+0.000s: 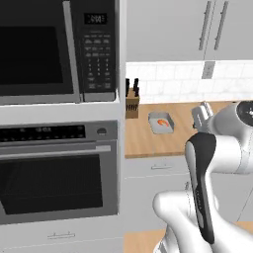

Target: Take the meat container that has the shrimp and place it on the second highest rack of the freezer. Then take the vegetable container that has the broccoli and eggplant and place it on the highest rack of the freezer.

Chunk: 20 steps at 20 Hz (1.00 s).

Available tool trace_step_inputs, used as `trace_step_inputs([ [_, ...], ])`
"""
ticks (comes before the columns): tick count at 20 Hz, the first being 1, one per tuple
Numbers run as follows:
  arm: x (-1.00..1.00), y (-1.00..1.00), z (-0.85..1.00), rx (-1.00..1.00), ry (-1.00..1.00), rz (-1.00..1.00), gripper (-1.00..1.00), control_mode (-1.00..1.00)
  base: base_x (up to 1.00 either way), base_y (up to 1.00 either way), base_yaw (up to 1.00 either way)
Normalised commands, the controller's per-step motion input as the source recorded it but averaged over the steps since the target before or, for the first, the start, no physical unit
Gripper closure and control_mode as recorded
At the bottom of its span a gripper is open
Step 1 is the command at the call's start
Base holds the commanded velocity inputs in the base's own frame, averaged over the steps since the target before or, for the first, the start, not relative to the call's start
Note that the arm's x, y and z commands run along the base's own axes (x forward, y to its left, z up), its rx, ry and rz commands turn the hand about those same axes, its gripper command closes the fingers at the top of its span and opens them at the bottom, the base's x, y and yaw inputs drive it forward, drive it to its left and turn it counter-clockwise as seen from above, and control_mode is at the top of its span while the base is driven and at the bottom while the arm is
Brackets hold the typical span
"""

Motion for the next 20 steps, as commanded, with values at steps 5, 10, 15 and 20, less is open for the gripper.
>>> trace_step_inputs([
  [5,0.00,0.00,0.00,0.00,0.00,0.00,-1.00,1.00,0.50,-0.79,0.01],
  [10,0.00,0.00,0.00,0.00,0.00,0.00,-1.00,1.00,0.69,-0.25,0.00],
  [15,0.00,0.00,0.00,0.00,0.00,0.00,-1.00,1.00,0.63,0.04,0.00],
  [20,0.12,0.05,-0.40,0.00,0.02,0.00,-1.00,-1.00,0.07,0.02,0.00],
])
